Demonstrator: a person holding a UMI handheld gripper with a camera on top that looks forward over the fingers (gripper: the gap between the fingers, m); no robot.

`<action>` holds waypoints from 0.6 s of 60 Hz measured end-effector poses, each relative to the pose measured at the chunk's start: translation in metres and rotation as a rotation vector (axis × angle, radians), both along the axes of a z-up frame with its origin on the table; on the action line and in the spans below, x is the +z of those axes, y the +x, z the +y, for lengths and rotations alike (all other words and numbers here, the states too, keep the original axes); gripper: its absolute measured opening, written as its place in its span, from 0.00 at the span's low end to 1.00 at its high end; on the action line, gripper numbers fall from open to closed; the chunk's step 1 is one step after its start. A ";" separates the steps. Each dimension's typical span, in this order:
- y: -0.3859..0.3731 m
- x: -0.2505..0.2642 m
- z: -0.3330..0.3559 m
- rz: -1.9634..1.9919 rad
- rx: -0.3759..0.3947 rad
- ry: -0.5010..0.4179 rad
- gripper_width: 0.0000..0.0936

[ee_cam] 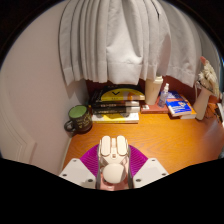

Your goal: Arrange mouse

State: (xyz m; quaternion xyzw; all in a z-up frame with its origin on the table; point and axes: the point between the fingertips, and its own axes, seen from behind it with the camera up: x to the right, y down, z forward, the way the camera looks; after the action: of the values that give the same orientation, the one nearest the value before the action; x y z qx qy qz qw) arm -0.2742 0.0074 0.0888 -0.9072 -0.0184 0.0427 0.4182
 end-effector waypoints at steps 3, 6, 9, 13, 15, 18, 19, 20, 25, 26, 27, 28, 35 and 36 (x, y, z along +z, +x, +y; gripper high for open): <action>-0.008 -0.027 -0.007 -0.020 0.016 -0.040 0.40; -0.011 -0.050 -0.013 -0.037 0.024 -0.072 0.40; -0.012 -0.068 -0.020 -0.038 0.029 -0.098 0.40; -0.016 -0.086 -0.027 -0.040 0.028 -0.127 0.40; -0.016 -0.094 -0.030 -0.044 0.028 -0.139 0.40; -0.016 -0.103 -0.035 -0.042 0.031 -0.158 0.41; -0.016 -0.104 -0.037 -0.041 0.030 -0.162 0.41; -0.016 -0.102 -0.034 -0.043 0.029 -0.144 0.41; -0.016 -0.105 -0.033 -0.060 0.034 -0.131 0.49; -0.017 -0.105 -0.032 -0.057 0.034 -0.131 0.51; -0.017 -0.105 -0.032 -0.055 0.035 -0.131 0.52; -0.017 -0.106 -0.032 -0.053 0.036 -0.137 0.54; -0.019 -0.092 -0.036 0.000 0.040 -0.165 0.83; -0.018 -0.086 -0.035 0.008 0.040 -0.157 0.89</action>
State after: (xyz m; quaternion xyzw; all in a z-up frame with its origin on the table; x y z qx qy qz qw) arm -0.2925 -0.0276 0.0027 -0.9365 -0.0314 0.0559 0.3448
